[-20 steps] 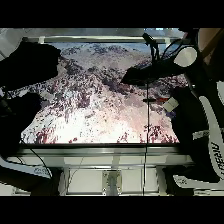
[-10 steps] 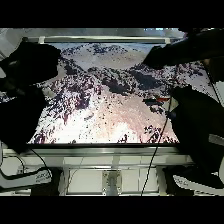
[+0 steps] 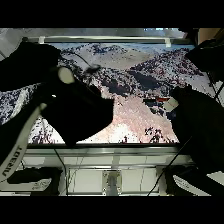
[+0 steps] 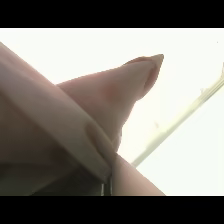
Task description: Fold the clothes and pants, and hang the long-sleeved shirts on hangers.
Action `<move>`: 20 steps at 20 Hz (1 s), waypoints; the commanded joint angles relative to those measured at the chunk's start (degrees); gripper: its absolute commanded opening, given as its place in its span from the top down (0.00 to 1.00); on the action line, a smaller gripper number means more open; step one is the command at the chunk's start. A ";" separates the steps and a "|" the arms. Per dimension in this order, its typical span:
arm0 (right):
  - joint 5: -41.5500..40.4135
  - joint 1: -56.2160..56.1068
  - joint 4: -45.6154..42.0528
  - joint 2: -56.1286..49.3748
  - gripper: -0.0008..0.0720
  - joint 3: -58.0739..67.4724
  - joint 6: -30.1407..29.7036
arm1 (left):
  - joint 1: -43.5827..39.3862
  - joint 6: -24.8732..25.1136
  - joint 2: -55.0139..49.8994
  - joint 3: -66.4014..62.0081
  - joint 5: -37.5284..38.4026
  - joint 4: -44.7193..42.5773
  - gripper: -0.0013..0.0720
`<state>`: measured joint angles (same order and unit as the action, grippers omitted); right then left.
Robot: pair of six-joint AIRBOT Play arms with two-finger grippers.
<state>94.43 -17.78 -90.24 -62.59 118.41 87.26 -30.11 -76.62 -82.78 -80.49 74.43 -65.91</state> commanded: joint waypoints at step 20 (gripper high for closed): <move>-14.97 -0.11 23.65 -3.41 0.14 -38.32 -6.78 | 27.08 -9.40 -9.25 -10.49 -11.08 -13.31 0.04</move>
<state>84.66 -17.82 -76.60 -64.97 87.88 81.12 -8.82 -86.24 -86.74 -90.67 63.02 -78.72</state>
